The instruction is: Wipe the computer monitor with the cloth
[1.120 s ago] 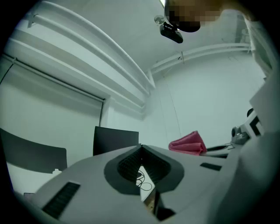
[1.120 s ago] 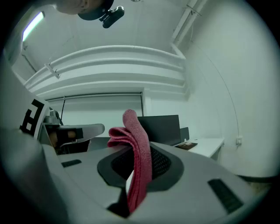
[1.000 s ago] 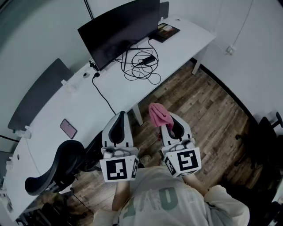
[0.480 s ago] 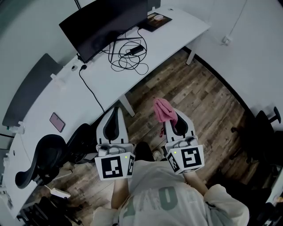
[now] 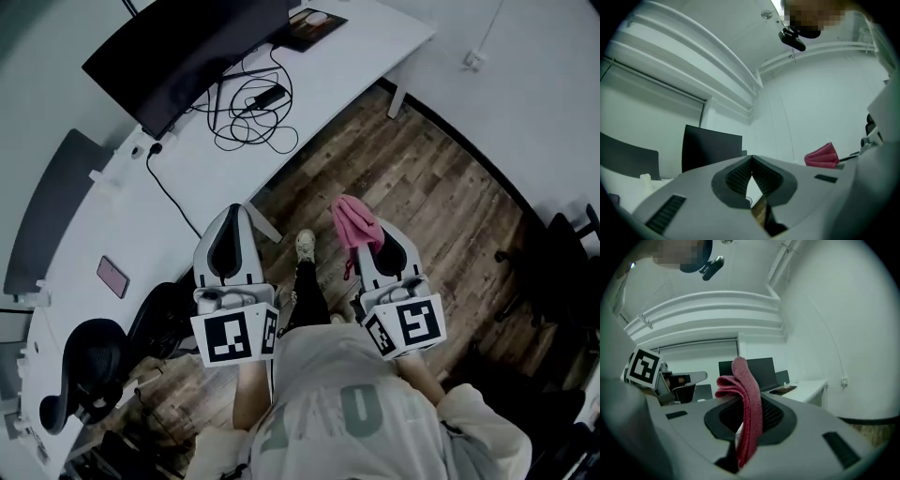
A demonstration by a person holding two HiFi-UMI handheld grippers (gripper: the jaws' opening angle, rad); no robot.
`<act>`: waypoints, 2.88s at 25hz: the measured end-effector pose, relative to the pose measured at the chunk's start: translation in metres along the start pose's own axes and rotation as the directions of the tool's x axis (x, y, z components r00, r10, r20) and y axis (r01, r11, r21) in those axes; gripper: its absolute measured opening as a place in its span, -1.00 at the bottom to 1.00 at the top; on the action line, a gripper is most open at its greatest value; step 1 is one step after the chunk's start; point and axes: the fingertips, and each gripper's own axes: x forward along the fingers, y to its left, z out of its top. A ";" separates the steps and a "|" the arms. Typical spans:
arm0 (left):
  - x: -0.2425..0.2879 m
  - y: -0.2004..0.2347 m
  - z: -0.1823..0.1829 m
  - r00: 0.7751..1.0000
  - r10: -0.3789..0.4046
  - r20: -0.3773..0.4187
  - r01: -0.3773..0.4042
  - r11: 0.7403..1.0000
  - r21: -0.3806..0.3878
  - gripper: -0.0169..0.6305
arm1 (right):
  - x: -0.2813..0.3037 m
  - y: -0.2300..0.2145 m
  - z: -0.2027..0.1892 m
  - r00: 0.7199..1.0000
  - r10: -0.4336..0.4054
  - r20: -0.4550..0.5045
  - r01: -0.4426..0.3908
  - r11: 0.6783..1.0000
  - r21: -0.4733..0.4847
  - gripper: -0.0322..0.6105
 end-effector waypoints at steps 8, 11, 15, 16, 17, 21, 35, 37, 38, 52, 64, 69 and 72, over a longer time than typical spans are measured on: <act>0.105 0.016 0.001 0.997 -0.070 0.037 0.071 0.997 -0.024 -0.91 | 0.089 -0.038 0.012 0.999 -0.041 -0.010 0.040 0.998 -0.045 -0.73; 0.146 0.028 0.005 0.993 -0.090 0.072 0.091 0.996 -0.019 -0.91 | 0.136 -0.040 0.019 1.000 -0.016 -0.007 0.016 0.998 -0.053 -0.73; 0.204 0.055 0.008 0.991 -0.102 0.085 0.104 0.994 -0.021 -0.91 | 0.212 -0.030 0.034 0.999 0.054 0.005 -0.054 0.997 -0.059 -0.73; 0.217 0.064 0.010 0.991 -0.099 0.094 0.102 0.995 -0.021 -0.91 | 0.231 -0.027 0.039 0.997 0.072 0.010 -0.071 0.996 -0.061 -0.73; 0.230 0.073 0.011 0.990 -0.094 0.103 0.096 0.995 -0.019 -0.91 | 0.250 -0.023 0.044 0.996 0.089 0.014 -0.088 0.994 -0.061 -0.73; 0.278 0.096 0.012 0.989 -0.100 0.109 0.102 0.995 -0.007 -0.91 | 0.314 -0.015 0.056 0.991 0.133 0.016 -0.131 0.990 -0.059 -0.73; 0.365 0.115 -0.015 0.999 -0.021 0.031 0.022 0.999 -0.038 -0.91 | 0.412 -0.036 0.046 0.960 0.277 -0.049 -0.276 0.961 0.023 -0.73; 0.374 0.108 -0.015 0.999 -0.019 0.032 0.021 0.999 -0.041 -0.91 | 0.417 -0.042 0.048 0.953 0.300 -0.052 -0.299 0.954 0.027 -0.73; 0.377 0.104 -0.015 0.999 -0.020 0.032 0.022 0.999 -0.042 -0.91 | 0.420 -0.044 0.048 0.950 0.308 -0.055 -0.307 0.951 0.032 -0.73; 0.430 0.104 -0.058 0.999 -0.010 -0.047 0.007 0.998 -0.066 -0.91 | 0.502 -0.122 0.016 0.962 0.265 -0.068 -0.252 0.955 0.157 -0.73; 0.492 0.104 -0.134 0.982 -0.056 -0.179 0.036 0.993 -0.114 -0.91 | 0.660 -0.249 -0.131 0.955 0.091 -0.281 0.046 0.894 0.446 -0.73; 0.510 0.112 -0.169 0.971 -0.055 -0.233 0.028 0.993 -0.118 -0.91 | 0.692 -0.265 -0.168 0.934 0.083 -0.349 0.136 0.818 0.558 -0.73; 0.521 0.114 -0.176 0.972 -0.057 -0.229 0.026 0.990 -0.137 -0.90 | 0.703 -0.273 -0.173 0.940 0.059 -0.336 0.169 0.776 0.608 -0.73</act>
